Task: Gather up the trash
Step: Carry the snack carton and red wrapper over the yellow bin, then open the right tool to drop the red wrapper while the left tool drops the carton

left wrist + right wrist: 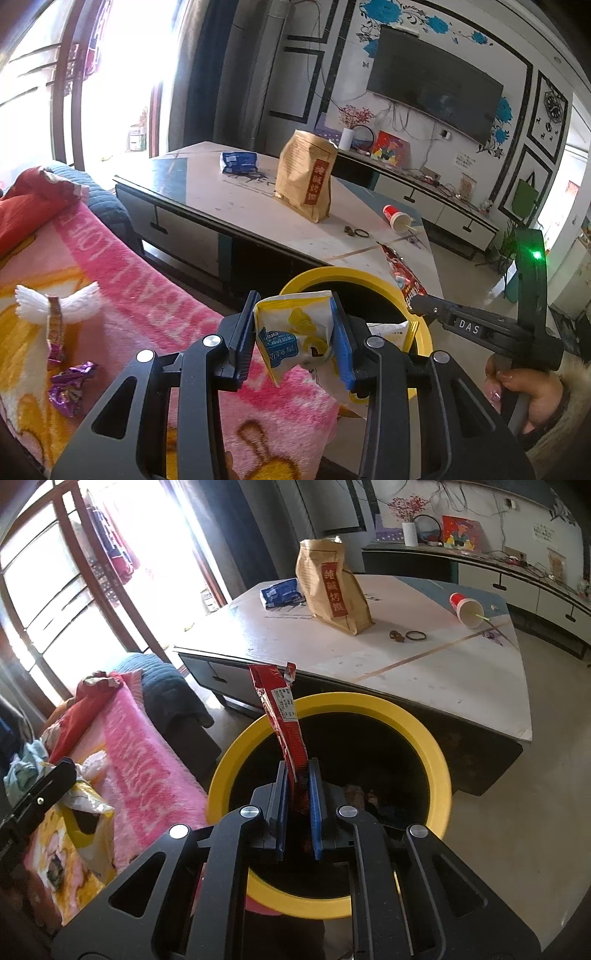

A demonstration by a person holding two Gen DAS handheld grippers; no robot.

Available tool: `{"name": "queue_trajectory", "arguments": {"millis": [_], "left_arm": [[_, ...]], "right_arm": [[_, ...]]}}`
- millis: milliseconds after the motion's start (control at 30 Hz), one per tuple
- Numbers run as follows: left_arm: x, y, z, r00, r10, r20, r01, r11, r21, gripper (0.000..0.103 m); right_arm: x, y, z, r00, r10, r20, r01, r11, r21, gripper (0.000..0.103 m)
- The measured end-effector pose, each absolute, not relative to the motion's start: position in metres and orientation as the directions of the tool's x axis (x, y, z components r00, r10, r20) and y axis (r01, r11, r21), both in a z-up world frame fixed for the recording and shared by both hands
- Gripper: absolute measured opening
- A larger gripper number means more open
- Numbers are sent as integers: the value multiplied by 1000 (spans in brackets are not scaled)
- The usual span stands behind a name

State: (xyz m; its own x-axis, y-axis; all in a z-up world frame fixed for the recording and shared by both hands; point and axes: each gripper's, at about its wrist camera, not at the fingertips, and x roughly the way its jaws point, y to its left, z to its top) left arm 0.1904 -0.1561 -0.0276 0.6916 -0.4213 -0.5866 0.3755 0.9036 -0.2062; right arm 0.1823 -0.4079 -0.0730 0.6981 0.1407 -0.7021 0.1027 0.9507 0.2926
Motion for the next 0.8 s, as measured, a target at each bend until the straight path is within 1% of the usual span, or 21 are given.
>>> {"name": "queue_trajectory", "arguments": {"millis": [500,667,700,800], "left_arm": [[202,-197,-53,645,-436,-628,428,887,-176,35],[211,-208,-62,630,-437,-642,435,883,-175,36],[214,-212,-64,624,-440,-645,440,881,-176,36],[220,-219,-67,621,-449,-642,450,875,-177,39]], "right_arm": [[183,-424,-77,690,131,-711,138,941,308,8],[182,-429,-79,689,123,-714,155,938,311,10],[182,-430,-79,689,122,-715,159,936,313,13],[182,-434,-80,690,109,-715,178,932,314,25]]}}
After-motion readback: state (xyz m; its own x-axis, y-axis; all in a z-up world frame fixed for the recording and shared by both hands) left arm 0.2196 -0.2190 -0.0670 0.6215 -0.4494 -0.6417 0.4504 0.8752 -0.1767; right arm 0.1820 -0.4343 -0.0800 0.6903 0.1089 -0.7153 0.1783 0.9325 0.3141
